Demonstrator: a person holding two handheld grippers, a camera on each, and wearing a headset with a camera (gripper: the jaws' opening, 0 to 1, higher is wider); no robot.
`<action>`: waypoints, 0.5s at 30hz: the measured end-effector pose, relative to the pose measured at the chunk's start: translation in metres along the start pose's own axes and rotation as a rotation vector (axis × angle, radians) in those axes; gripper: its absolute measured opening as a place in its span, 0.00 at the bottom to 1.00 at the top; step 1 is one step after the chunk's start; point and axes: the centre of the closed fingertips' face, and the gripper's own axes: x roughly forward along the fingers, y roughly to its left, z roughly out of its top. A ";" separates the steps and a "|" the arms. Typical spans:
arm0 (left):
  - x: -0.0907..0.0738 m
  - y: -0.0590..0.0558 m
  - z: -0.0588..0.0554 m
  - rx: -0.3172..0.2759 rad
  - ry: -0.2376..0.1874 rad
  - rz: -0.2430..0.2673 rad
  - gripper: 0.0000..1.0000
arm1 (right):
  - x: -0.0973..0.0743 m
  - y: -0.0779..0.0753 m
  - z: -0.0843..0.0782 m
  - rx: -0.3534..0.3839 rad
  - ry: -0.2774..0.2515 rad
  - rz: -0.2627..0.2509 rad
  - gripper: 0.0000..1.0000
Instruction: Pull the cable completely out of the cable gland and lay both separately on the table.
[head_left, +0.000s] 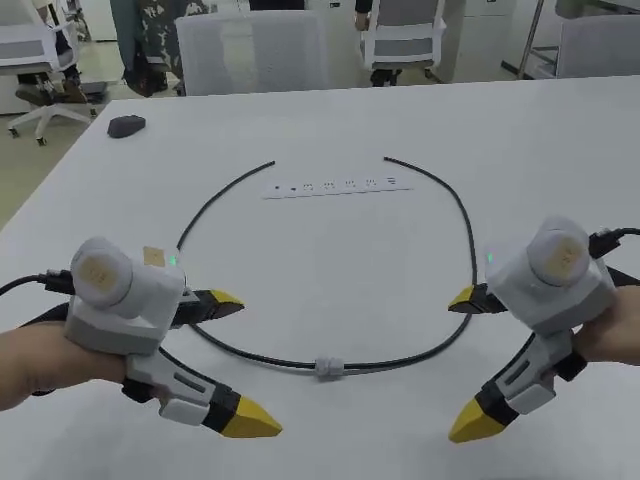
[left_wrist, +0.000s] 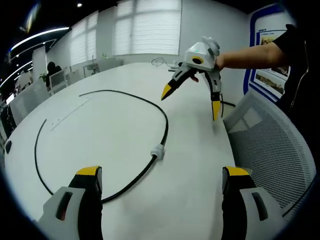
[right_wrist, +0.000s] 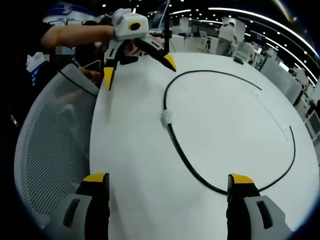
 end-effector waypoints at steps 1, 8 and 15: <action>0.000 0.000 -0.001 -0.002 0.002 -0.001 0.99 | 0.001 0.001 0.002 0.002 -0.004 0.008 0.99; 0.001 -0.001 -0.001 -0.057 -0.057 0.010 0.99 | 0.011 0.003 0.011 0.014 -0.027 0.021 0.97; 0.006 -0.005 -0.011 -0.073 -0.050 -0.007 0.99 | 0.035 0.007 0.019 -0.005 -0.058 0.032 0.85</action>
